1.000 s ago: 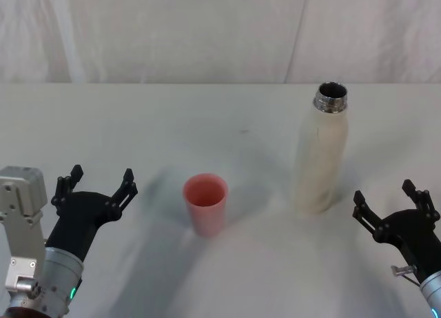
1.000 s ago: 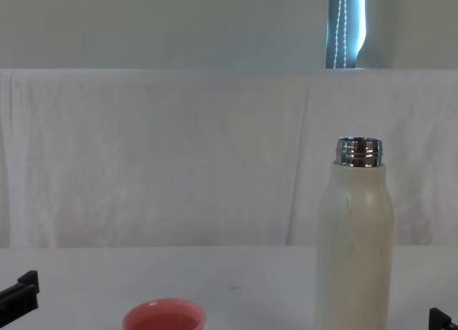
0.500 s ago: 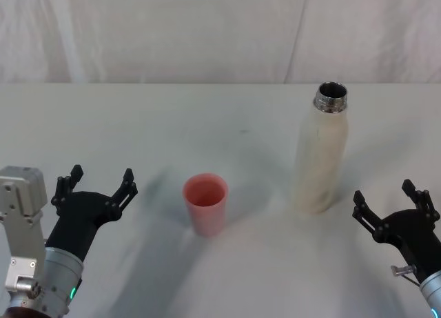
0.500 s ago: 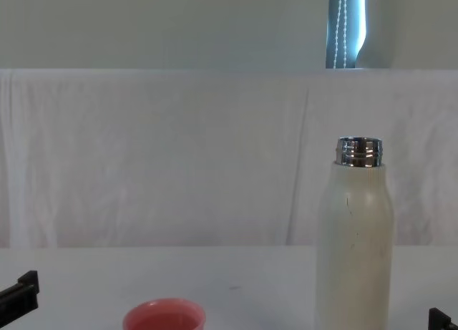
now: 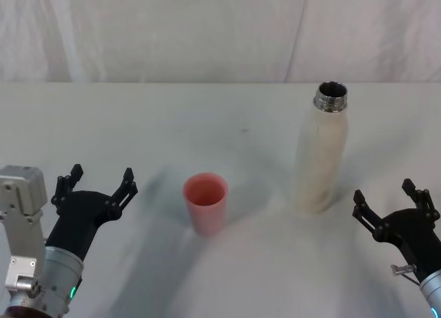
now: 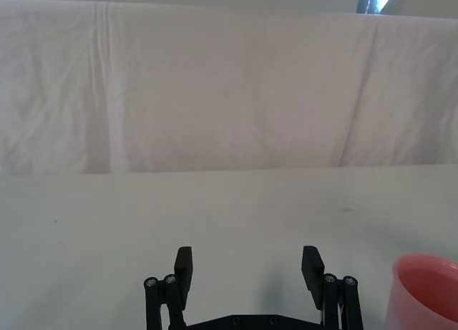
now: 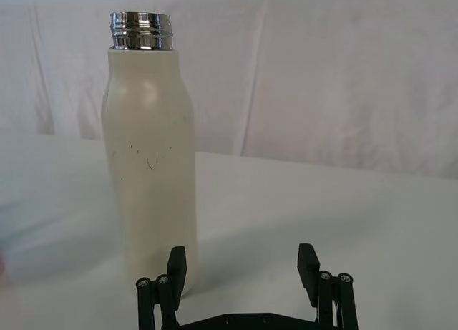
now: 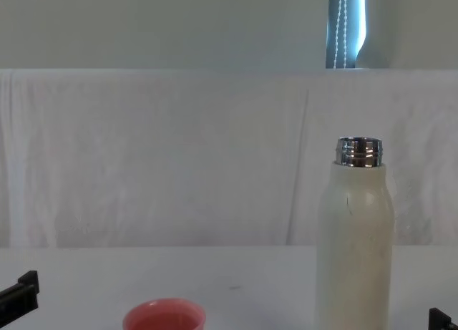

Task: Grasp the thermos with one hand and pour water into the cup lid.

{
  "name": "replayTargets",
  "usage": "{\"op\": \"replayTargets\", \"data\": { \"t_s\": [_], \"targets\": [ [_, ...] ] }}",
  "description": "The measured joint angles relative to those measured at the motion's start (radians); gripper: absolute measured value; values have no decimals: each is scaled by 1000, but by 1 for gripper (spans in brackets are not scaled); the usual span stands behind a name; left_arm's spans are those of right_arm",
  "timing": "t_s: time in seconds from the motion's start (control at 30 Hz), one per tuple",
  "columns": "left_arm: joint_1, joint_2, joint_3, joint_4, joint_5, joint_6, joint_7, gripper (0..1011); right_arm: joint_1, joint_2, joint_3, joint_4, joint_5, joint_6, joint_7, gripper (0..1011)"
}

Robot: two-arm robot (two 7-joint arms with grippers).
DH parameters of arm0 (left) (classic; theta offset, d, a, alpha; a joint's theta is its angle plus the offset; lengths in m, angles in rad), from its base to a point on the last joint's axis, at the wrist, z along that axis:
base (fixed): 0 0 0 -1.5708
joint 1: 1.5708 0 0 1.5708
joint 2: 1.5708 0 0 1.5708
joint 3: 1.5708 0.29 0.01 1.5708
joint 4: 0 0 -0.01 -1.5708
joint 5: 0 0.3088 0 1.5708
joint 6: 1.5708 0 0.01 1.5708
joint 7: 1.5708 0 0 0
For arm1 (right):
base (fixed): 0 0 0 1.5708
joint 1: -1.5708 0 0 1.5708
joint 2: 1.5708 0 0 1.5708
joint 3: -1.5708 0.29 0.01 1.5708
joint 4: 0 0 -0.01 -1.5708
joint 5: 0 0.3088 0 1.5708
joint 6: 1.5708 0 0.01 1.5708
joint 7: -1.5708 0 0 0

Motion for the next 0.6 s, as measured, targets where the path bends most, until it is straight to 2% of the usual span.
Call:
{"op": "replayTargets", "data": {
  "t_s": [0.6],
  "targets": [
    [0,0,0,0,0,0,0,1001,0,0,0,0,0,0,0,1001]
  ]
}}
